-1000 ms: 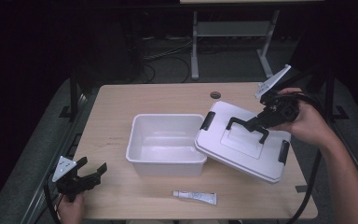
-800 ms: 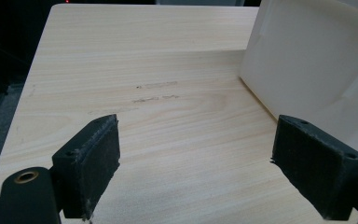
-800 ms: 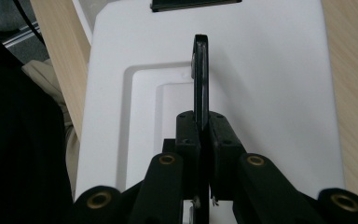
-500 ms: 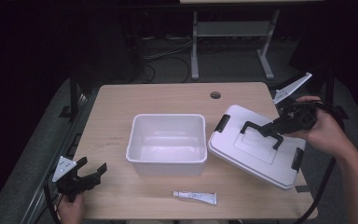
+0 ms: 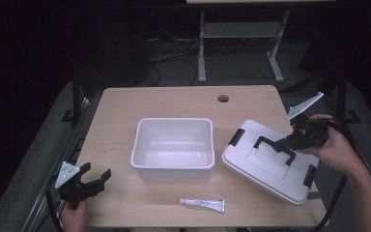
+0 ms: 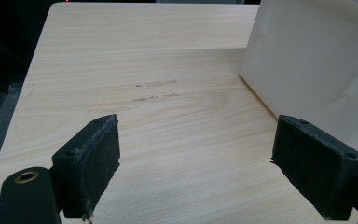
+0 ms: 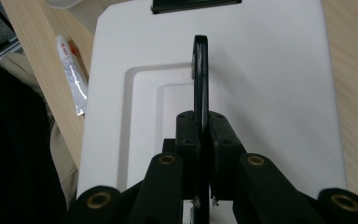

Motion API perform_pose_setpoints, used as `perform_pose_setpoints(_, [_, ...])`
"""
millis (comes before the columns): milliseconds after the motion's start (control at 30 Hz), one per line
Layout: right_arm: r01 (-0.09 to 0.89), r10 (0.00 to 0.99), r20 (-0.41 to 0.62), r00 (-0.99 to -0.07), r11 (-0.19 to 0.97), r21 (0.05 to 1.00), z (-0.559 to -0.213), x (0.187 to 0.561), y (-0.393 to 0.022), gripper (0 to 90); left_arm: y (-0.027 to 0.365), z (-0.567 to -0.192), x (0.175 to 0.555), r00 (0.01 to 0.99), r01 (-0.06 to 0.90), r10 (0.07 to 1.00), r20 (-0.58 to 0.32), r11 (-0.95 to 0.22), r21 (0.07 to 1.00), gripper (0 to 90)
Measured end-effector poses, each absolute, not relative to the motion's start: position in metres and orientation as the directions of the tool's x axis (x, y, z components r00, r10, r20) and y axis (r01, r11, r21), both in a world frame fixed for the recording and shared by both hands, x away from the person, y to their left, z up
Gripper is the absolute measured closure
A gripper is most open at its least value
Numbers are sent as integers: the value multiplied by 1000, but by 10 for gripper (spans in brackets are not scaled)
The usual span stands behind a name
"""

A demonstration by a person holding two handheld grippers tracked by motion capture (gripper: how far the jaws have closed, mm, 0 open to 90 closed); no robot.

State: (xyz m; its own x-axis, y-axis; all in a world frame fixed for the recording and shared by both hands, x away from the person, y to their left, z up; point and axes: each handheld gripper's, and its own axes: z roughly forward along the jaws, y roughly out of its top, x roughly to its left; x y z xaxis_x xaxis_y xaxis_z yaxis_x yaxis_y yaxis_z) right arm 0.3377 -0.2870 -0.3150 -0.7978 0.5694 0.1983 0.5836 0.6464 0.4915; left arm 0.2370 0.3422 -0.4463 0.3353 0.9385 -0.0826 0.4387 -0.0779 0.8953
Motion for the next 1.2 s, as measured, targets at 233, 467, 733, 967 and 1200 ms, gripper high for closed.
perform_pose_setpoints(233, [607, 583, 219, -782, 632, 482, -337, 340, -287, 838, 343, -446, 237, 334, 437, 939, -84, -75, 896, 140])
perform_pose_setpoints(467, [632, 599, 241, -764, 619, 466, -364, 343, -289, 838, 342, -447, 237, 332, 438, 939, -84, -75, 896, 140])
perform_pose_setpoints(733, [653, 614, 255, -747, 604, 457, -380, 346, -293, 838, 341, -447, 237, 336, 440, 938, -81, -80, 894, 140])
perform_pose_setpoints(967, [670, 635, 252, -731, 596, 443, -392, 350, -294, 837, 341, -447, 238, 337, 441, 938, -79, -83, 894, 140])
perform_pose_setpoints(1200, [680, 643, 256, -722, 589, 436, -400, 352, -294, 835, 342, -447, 238, 336, 439, 939, -79, -82, 895, 140])
